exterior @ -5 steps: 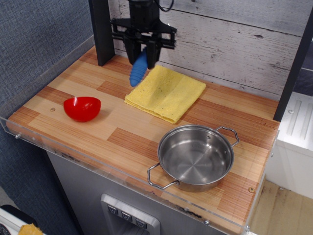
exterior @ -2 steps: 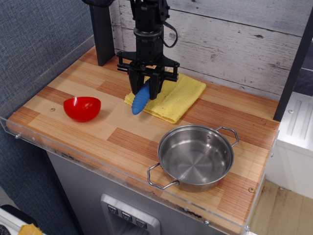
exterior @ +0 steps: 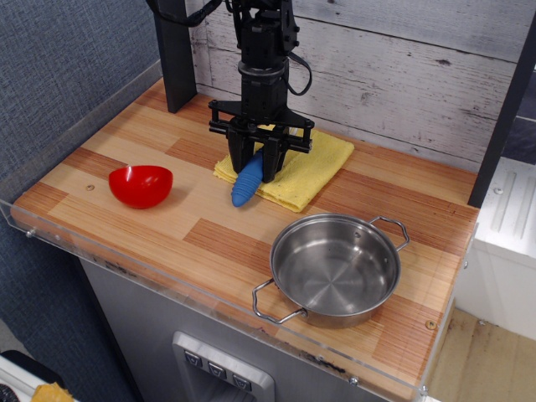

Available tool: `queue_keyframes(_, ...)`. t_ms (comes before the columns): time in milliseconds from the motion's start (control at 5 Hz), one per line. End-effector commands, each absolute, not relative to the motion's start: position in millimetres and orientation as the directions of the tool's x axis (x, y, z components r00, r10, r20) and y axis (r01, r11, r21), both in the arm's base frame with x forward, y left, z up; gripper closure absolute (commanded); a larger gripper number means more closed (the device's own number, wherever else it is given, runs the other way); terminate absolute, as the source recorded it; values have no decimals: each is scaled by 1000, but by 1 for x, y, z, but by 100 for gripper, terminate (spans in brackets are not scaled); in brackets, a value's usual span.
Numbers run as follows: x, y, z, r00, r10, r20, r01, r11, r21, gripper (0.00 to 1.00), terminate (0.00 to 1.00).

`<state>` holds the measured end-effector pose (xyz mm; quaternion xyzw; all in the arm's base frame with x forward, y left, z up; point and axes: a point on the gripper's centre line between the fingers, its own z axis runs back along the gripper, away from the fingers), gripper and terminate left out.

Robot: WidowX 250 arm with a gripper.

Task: Move blue fork on top of yellow cloth

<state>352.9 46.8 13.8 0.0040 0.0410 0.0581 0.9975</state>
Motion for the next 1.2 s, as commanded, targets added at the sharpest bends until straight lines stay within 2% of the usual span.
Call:
queue_keyframes(0, 354, 48, 48, 994, 108, 18, -108, 993, 39, 0, 0)
queue_keyframes(200, 346, 55, 60, 992, 117, 55, -120, 992, 47, 0, 0)
queue_keyframes(400, 331, 68, 87, 979, 144, 143, -153, 987, 51, 0, 0)
queue_keyframes(600, 327, 81, 102, 972, 172, 162, -177, 984, 16, 0, 0)
queue_keyframes(1000, 332, 91, 97, 986, 103, 132, -98, 994, -44, 0, 0)
